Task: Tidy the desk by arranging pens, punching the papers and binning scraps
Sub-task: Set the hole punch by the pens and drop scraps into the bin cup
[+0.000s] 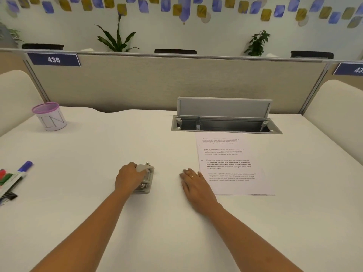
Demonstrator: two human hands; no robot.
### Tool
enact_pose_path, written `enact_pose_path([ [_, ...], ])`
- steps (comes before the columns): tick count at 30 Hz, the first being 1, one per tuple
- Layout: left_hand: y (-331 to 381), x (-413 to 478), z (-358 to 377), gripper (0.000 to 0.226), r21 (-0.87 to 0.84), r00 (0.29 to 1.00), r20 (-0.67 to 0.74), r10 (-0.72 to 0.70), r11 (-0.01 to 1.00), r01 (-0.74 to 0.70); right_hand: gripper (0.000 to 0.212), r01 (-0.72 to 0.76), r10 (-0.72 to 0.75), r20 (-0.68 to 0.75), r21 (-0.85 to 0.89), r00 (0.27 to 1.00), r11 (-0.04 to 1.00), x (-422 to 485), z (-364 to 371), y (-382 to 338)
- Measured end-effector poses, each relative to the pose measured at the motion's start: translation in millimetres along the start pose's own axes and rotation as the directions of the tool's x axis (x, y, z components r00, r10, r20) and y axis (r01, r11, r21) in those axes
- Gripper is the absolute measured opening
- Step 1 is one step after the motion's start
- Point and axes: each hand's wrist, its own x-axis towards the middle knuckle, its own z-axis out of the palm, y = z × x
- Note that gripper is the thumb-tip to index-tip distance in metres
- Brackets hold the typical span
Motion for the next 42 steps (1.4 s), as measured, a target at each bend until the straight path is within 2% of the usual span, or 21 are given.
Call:
enact_pose_path([
  [2, -3.4, 0.2, 1.7, 0.022, -0.076, 0.997, 0.067, -0.027, 0.997, 0.032, 0.042, -0.004, 0.004, 0.008, 0.005, 1.000, 1.000, 0.2, 0.5, 0.3],
  [4, -6.2, 2.7, -0.1, 0.015, -0.223, 0.996, 0.086, -0.034, 0.973, 0.053, 0.042, -0.004, 0.004, 0.009, -0.001, 1.000, 1.000, 0.8, 0.4, 0.7],
  [7, -11.6, 5.6, -7.6, 0.011, -0.457, 0.995, 0.076, -0.069, 0.884, 0.096, 0.042, -0.001, 0.001, 0.006, -0.005, 1.000, 1.000, 0.6, 0.8, 0.5],
  [9, -17.2, 8.9, -12.0, 0.010, -0.533, 0.991, 0.079, -0.105, 0.836, 0.131, 0.042, -0.002, 0.002, 0.009, -0.003, 1.000, 1.000, 0.9, 1.3, 0.9],
  [12, -23.5, 10.7, -15.7, 0.007, -0.386, 0.977, 0.183, -0.112, 0.906, 0.176, 0.042, -0.004, 0.004, 0.016, -0.002, 1.000, 1.000, 0.3, 1.6, 1.4],
  [14, -23.4, 10.5, -15.9, 0.006, -0.336, 0.974, 0.195, -0.116, 0.925, 0.177, 0.042, -0.008, 0.008, 0.018, 0.009, 1.000, 1.000, 0.5, 0.9, 1.6],
  [17, -21.7, 11.9, -14.1, 0.012, -0.409, 0.988, 0.096, -0.119, 0.900, 0.148, 0.042, -0.008, 0.008, 0.024, 0.001, 1.000, 1.000, 0.6, 0.9, 1.1],
  [19, -21.2, 12.1, -12.0, 0.014, -0.454, 0.985, 0.123, -0.118, 0.876, 0.161, 0.042, -0.009, 0.009, 0.021, -0.002, 1.000, 1.000, 0.3, 1.2, 1.3],
  [22, -22.1, 10.9, -8.8, 0.015, -0.373, 0.972, 0.206, -0.113, 0.909, 0.185, 0.042, -0.009, 0.009, 0.016, 0.002, 1.000, 1.000, -0.5, 1.3, 1.4],
  [26, -23.2, 10.3, -10.7, 0.010, -0.460, 0.982, 0.158, -0.107, 0.872, 0.170, 0.042, -0.014, 0.014, 0.012, 0.016, 1.000, 1.000, -0.6, 1.3, 1.4],
  [28, -22.2, 6.9, -13.4, 0.006, -0.621, 0.974, 0.183, -0.137, 0.752, 0.223, 0.042, -0.012, 0.012, 0.010, 0.013, 1.000, 1.000, -0.3, 1.9, 2.2],
  [31, -18.4, 2.2, -19.4, 0.020, -0.836, 0.924, 0.302, -0.233, 0.402, 0.374, 0.042, -0.011, 0.011, 0.006, 0.004, 1.000, 1.000, -0.1, 3.4, 3.0],
  [35, -17.7, -4.4, -28.7, 0.030, -0.835, 0.833, 0.514, -0.203, 0.103, 0.540, 0.042, -0.010, 0.010, -0.008, -0.018, 1.000, 1.000, 0.0, 5.3, 4.4],
  [37, -18.6, -8.4, -29.7, 0.029, -0.826, 0.819, 0.554, -0.149, 0.024, 0.563, 0.042, -0.008, 0.008, -0.013, -0.031, 1.000, 0.999, 0.1, 5.7, 4.9],
  [42, -22.7, -12.7, -28.7, 0.035, -0.843, 0.842, 0.537, -0.054, -0.068, 0.534, 0.042, -0.008, 0.007, -0.025, -0.054, 1.000, 0.998, -0.5, 5.6, 3.3],
])
